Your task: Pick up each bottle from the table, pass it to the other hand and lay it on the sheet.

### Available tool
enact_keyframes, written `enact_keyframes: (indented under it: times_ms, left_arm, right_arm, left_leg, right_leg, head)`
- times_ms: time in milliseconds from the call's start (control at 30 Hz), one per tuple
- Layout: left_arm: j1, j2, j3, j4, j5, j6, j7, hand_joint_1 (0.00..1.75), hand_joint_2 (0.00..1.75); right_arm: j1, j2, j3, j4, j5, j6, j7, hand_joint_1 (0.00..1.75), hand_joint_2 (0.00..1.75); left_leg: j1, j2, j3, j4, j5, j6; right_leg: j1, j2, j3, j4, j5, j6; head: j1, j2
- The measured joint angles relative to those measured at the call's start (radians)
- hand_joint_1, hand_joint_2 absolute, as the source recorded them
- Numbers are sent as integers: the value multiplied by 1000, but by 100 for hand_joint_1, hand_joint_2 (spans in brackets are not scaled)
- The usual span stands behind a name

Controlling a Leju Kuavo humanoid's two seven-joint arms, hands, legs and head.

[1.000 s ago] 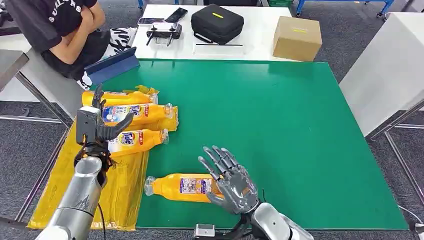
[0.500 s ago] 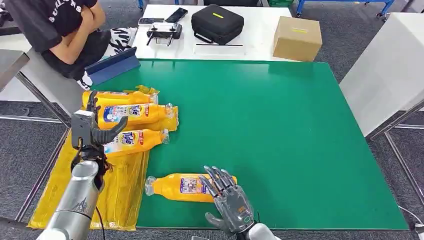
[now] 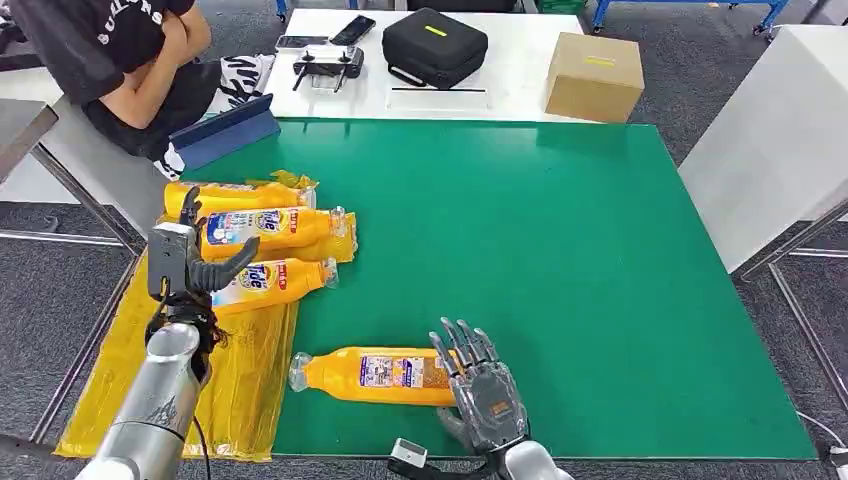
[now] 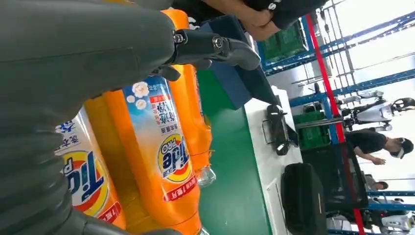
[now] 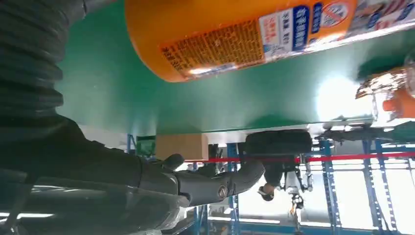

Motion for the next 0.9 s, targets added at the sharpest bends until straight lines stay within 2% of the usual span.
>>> enact_keyframes:
  times_ms: [300, 700, 900]
  left_arm:
    - [1, -6, 0, 6, -3, 0, 5, 0, 175]
    - [16, -7, 0, 6, 2, 7, 6, 0, 175]
    - [24, -7, 0, 6, 6, 7, 6, 0, 175]
  right_arm:
    - [-19, 16, -48, 24, -15, 63, -3, 0, 175]
    - [-53, 24, -51, 76, -59, 71, -33, 0, 175]
    - [-66, 38, -50, 94, -106, 119, -49, 0, 175]
  left_leg:
    - [0, 0, 0, 0, 0, 0]
    - [0, 0, 0, 0, 0, 0]
    - [0, 0, 0, 0, 0, 0]
  right_leg:
    - [0, 0, 0, 0, 0, 0]
    - [0, 0, 0, 0, 0, 0]
    - [0, 0, 0, 0, 0, 0]
  head:
    - [0, 0]
    - [0, 0]
    - [0, 0]
